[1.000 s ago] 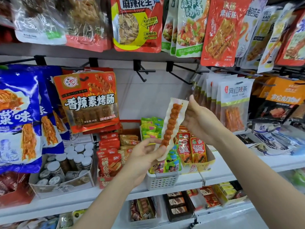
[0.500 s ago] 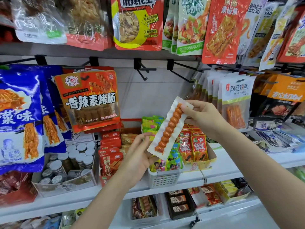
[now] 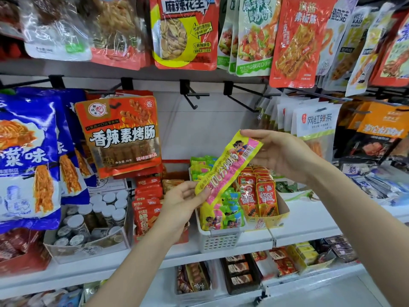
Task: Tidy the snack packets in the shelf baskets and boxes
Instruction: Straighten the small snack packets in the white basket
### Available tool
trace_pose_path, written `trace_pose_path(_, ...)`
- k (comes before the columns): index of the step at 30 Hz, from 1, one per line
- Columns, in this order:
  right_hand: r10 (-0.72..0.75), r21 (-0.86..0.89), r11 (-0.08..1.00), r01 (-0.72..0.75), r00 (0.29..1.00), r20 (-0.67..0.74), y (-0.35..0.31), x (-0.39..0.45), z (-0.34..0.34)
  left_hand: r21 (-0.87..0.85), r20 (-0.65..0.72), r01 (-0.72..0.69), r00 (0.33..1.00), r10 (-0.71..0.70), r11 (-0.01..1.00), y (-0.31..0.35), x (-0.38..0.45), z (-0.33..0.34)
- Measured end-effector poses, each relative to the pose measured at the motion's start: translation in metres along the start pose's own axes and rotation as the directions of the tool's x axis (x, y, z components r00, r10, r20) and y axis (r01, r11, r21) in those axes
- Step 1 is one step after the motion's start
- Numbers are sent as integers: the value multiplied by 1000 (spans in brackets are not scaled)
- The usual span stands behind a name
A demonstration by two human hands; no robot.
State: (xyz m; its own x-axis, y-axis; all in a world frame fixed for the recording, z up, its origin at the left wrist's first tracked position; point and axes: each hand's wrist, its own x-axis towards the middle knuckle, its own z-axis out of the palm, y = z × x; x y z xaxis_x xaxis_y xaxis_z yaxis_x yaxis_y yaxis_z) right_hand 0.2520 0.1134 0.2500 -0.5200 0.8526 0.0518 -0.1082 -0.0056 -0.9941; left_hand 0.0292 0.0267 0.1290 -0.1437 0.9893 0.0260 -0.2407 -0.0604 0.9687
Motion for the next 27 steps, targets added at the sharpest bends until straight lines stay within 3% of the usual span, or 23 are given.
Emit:
trace_pose_path(2,-1,-105,994,1,1000,5,-2,-3,-1,105,-62,-62,996,69,993,-3,2,-1)
trace_pose_path(4,-46,-444,895,46,999,10,-3,-5,-1,175,-83,-118,987,134,978,-6,2,0)
trace_pose_path(6,-140,-791,600,116,989,38,-3,-6,0,213,-91,-144,982,166,966,-10,2,0)
trace_pose_path(7,-196,-863,485,138,980,46,-3,-7,0,222,-96,-146,981,171,964,-12,2,-1)
trace_pose_path(11,-352,-888,425,177,936,18,0,-13,-5,378,-122,-144,972,203,914,-25,-2,-11)
trace_pose_path(15,-354,-869,470,157,935,-23,8,-19,-15,660,48,-228,963,264,715,-42,-12,-17)
trace_pose_path(18,-315,-853,503,139,949,-30,12,-24,-11,744,124,-270,954,272,611,-48,-14,-12)
trace_pose_path(23,-291,-844,523,120,956,-45,20,-26,-4,771,131,-262,957,258,580,-55,-18,-13)
trace_pose_path(27,-260,-895,432,112,965,-5,36,-22,3,737,128,-278,952,276,617,-56,-23,-19)
